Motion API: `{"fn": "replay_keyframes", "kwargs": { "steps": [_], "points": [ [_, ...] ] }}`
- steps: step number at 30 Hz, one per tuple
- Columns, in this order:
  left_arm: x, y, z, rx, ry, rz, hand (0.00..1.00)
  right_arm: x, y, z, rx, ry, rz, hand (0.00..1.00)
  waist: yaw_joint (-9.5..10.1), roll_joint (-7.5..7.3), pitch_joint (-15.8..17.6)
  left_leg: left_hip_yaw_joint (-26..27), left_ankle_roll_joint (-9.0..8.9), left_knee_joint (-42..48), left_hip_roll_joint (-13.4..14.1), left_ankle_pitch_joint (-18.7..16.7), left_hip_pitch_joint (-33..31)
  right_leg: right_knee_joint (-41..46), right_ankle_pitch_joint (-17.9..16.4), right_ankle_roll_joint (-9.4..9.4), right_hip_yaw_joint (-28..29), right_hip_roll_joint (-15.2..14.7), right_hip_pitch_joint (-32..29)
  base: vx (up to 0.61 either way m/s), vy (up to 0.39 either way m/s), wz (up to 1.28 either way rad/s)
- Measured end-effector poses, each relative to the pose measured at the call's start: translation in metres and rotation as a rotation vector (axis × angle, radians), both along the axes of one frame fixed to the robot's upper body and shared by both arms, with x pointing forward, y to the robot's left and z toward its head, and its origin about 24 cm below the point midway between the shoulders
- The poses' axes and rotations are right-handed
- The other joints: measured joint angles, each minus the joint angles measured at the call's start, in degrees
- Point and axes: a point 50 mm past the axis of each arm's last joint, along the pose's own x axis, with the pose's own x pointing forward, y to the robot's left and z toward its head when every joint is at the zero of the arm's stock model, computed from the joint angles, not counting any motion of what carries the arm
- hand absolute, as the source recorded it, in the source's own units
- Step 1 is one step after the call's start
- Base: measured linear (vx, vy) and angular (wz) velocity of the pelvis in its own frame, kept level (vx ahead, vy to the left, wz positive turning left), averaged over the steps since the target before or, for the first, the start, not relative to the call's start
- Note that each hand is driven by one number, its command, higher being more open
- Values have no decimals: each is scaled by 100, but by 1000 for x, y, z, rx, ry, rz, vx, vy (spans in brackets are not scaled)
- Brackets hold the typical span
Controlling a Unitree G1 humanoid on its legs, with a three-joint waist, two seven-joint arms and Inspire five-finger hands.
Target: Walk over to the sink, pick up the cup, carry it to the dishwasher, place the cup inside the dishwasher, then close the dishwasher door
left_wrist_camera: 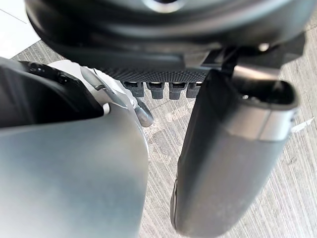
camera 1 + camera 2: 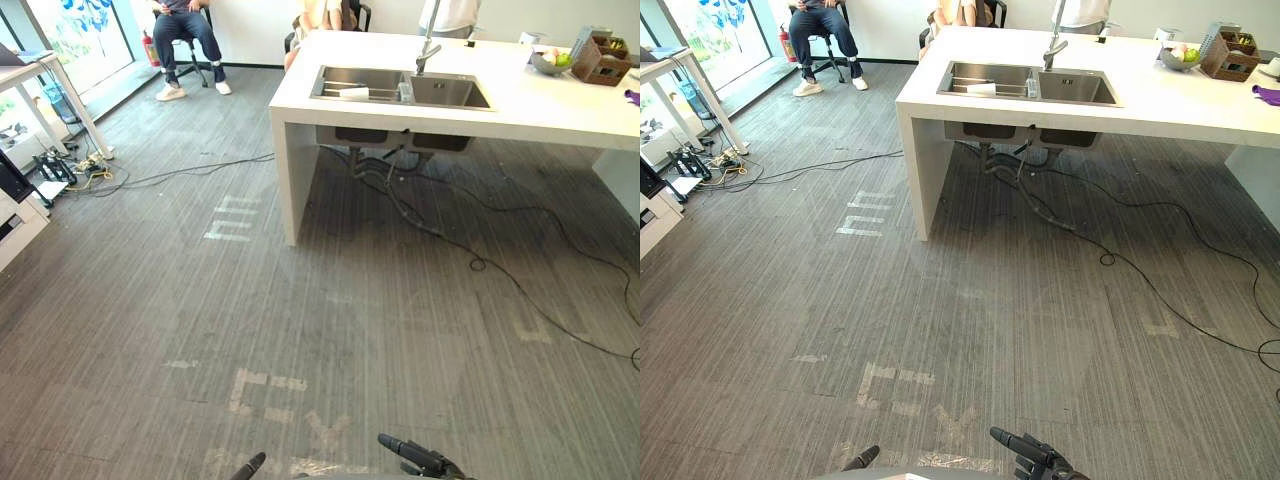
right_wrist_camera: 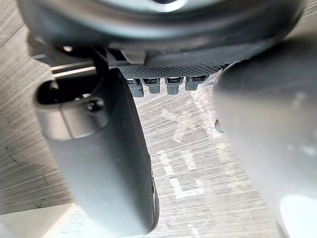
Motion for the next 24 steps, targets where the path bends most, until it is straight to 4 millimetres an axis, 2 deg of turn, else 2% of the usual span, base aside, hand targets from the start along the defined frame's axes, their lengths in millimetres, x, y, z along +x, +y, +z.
{"fn": "replay_keyframes", "kwargs": {
  "steps": [2, 4, 6, 7, 8, 9, 10, 12, 13, 14, 15, 17, 19, 20, 22, 23, 24],
  "points": [
    [-1, 0, 0, -5, 3, -4, 100, -2, 0, 0, 1, -6, -14, 100, 2, -4, -24, -5, 20, 1, -10, -16, 7, 56, -63, 67, -9, -17, -6, -32, -16, 3],
    [-3, 0, 0, -17, 6, -22, 100, -2, -2, 1, 9, -22, -50, 100, -13, -13, -33, -77, 105, 5, -39, -97, 17, 637, -420, 148, -111, -95, -234, -30, -11, 23],
    [-4, 4, 1, -24, 5, -43, 100, -5, -2, 2, 16, -51, -91, 100, -34, -140, -98, -120, 215, 27, -205, -169, 75, 1950, -1103, 525, -333, -482, -700, 24, 21, 58],
    [-3, 5, 1, -25, 1, -47, 100, -4, -5, 4, 20, -71, -100, 100, -31, -147, -92, -116, 255, 23, -235, -174, 102, 2436, -1164, 512, -328, -572, -877, 78, 49, 49],
    [-6, 8, 2, -18, 9, -57, 100, -3, -9, 7, 43, -111, -106, 100, -23, -134, -76, -125, 338, 26, -252, -192, 182, 3508, -1245, 402, -320, -731, -1298, 60, 46, 22],
    [-9, 11, 2, -8, 17, -66, 100, -1, -8, 7, 52, -123, -112, 100, -34, -189, -53, -124, 361, 41, -260, -208, 268, 3899, -1283, 320, -345, -801, -1441, 93, 64, 7],
    [-13, 16, 3, 5, 33, -71, 100, 0, -5, 7, 62, -127, -122, 100, -35, -262, -40, -92, 358, 54, -235, -227, 436, 4173, -1384, 307, -444, -855, -1565, 115, 47, -7],
    [-13, 16, 3, 1, 42, -76, 100, 1, -4, 6, 66, -124, -128, 100, -41, -259, -53, -27, 262, 61, -115, -352, 501, 3641, -1396, 339, -626, -745, -1636, 124, 32, -22],
    [-13, 16, 3, -2, 45, -75, 100, 4, -3, 7, 70, -128, -127, 100, -41, -248, -53, 41, 219, 64, -9, -414, 504, 3001, -1347, 301, -707, -543, -1685, 143, -9, -46],
    [-12, 15, 3, -3, 49, -79, 100, 4, 0, 5, 74, -119, -131, 100, -63, -213, -31, 117, 175, 98, 138, -509, 507, 2323, -1132, 257, -731, -250, -1737, 161, -27, -47],
    [-11, 15, 3, 1, 52, -84, 100, 5, 1, 5, 77, -120, -133, 100, -90, -178, -8, 143, 152, 136, 223, -577, 513, 2026, -954, 231, -728, -93, -1762, 205, -58, -33],
    [-5, 14, 2, 8, 56, -103, 100, 12, 3, 7, 92, -147, -140, 100, -243, -48, 103, 102, 175, 393, 502, -923, 559, 1210, -68, 205, -602, 355, -2084, 249, -95, -3],
    [0, 15, 2, 20, 50, -124, 100, 11, 4, 6, 100, -141, -151, 100, -269, -113, 282, 32, 71, 565, 467, -1210, 706, 793, 485, 328, -433, 291, -2380, 288, -148, 26],
    [-1, 18, 2, 23, 50, -97, 100, 3, 5, 4, 110, -116, -172, 100, -259, -184, 365, -51, -55, 760, 343, -1433, 867, 774, 503, 334, -437, 80, -2455, 428, -226, 46],
    [-9, 15, 2, 18, 59, -56, 100, -11, 3, 2, 102, -85, -204, 100, -259, -186, 341, -191, -67, 987, 303, -1884, 1131, 981, 424, 181, -506, -159, -2376, 476, -222, 40],
    [-15, 6, 0, 5, 67, -36, 100, -17, -4, 3, 85, -72, -220, 100, -256, 55, 215, -219, -160, 1044, 523, -2080, 1304, 1485, 675, -90, -726, -41, -2490, 603, -238, 33],
    [-19, 2, -1, 4, 75, -43, 100, -18, -7, 3, 81, -65, -221, 100, -256, 198, 37, -254, -223, 1251, 647, -2134, 1253, 1699, 653, -161, -824, 24, -2551, 616, -254, 17]
  ]
}}
